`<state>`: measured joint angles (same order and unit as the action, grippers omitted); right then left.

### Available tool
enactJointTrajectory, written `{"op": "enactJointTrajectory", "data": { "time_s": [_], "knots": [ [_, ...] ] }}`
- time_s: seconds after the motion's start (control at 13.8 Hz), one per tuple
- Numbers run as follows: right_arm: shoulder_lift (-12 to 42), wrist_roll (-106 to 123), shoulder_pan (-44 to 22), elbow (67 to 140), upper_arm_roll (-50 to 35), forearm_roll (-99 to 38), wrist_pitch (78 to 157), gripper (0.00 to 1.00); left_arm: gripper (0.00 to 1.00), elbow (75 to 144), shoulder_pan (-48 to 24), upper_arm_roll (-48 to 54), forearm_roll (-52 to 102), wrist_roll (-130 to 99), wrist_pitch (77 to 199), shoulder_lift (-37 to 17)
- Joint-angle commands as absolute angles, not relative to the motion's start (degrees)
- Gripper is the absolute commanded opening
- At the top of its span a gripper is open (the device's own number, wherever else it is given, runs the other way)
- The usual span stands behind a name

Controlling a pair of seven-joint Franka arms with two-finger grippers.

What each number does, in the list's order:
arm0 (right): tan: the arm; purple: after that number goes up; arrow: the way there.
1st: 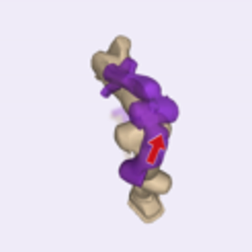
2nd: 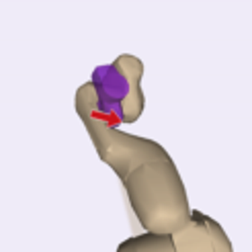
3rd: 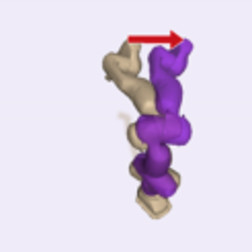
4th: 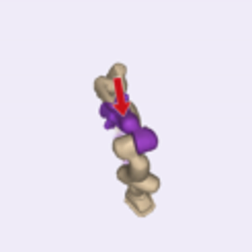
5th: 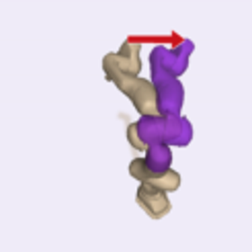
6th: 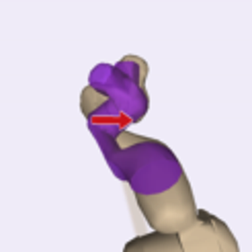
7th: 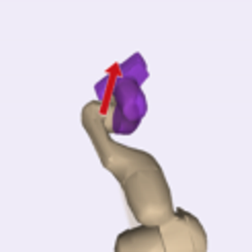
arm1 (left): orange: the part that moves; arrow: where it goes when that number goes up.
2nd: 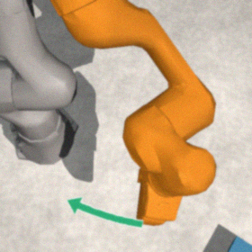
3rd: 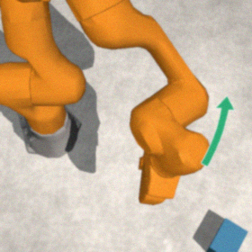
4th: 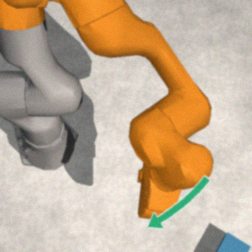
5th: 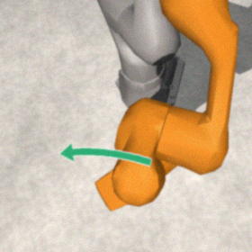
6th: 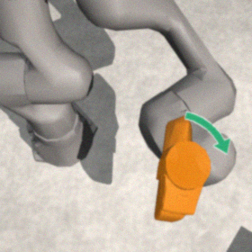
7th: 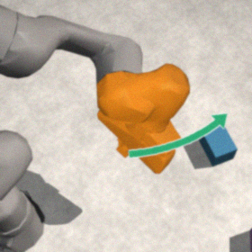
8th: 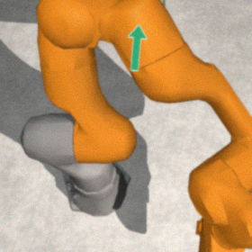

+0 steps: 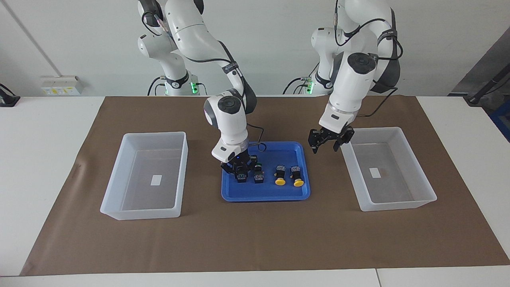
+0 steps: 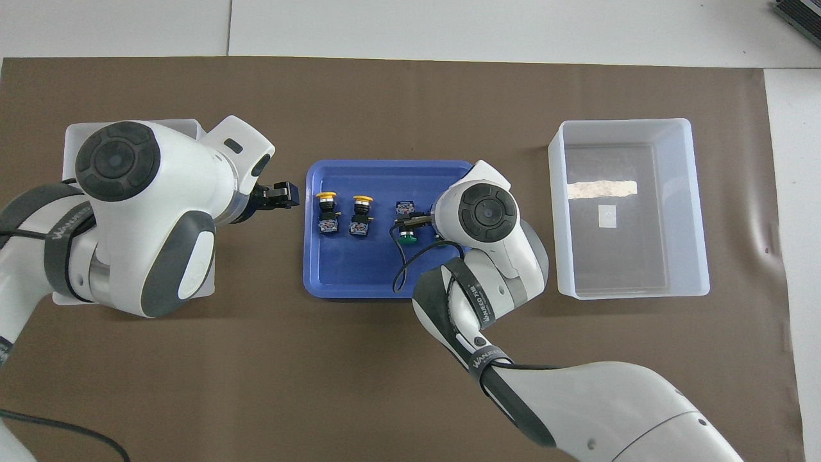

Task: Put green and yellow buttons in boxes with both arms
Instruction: 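Grasp a yellow button with the left gripper while the right gripper grasps a green button, then carry the green button to its bin while the left gripper carries yellow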

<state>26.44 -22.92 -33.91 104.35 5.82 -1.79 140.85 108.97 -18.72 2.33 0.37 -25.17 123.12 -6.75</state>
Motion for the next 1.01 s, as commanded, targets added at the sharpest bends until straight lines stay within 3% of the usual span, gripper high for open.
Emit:
{"op": "enactJointTrajectory", "data": {
  "time_s": [0.0,0.22,0.43,0.72,0.94],
  "knots": [
    [22.6,-21.0,-32.2,102.0,5.9,-2.6,133.4,0.00,0.74,111.5,-19.8,1.5,1.9,-28.6,127.5,-7.2],
    [16.7,-17.9,-27.6,98.0,5.8,-3.1,122.6,0.00,0.75,110.9,-21.9,1.4,1.9,-34.5,133.4,-12.6],
    [13.1,-2.6,-20.2,97.8,6.0,-3.7,117.6,0.00,0.74,109.8,-23.8,1.3,1.9,-38.5,136.0,-17.2],
    [13.6,19.6,-11.9,99.1,6.1,-2.7,120.5,0.00,0.68,109.0,-24.8,1.3,1.9,-42.3,137.6,-20.0],
    [15.3,39.6,-6.8,103.2,6.1,-2.5,128.1,0.00,0.68,109.4,-25.6,1.3,1.9,-43.7,138.6,-21.2]
  ]
}}
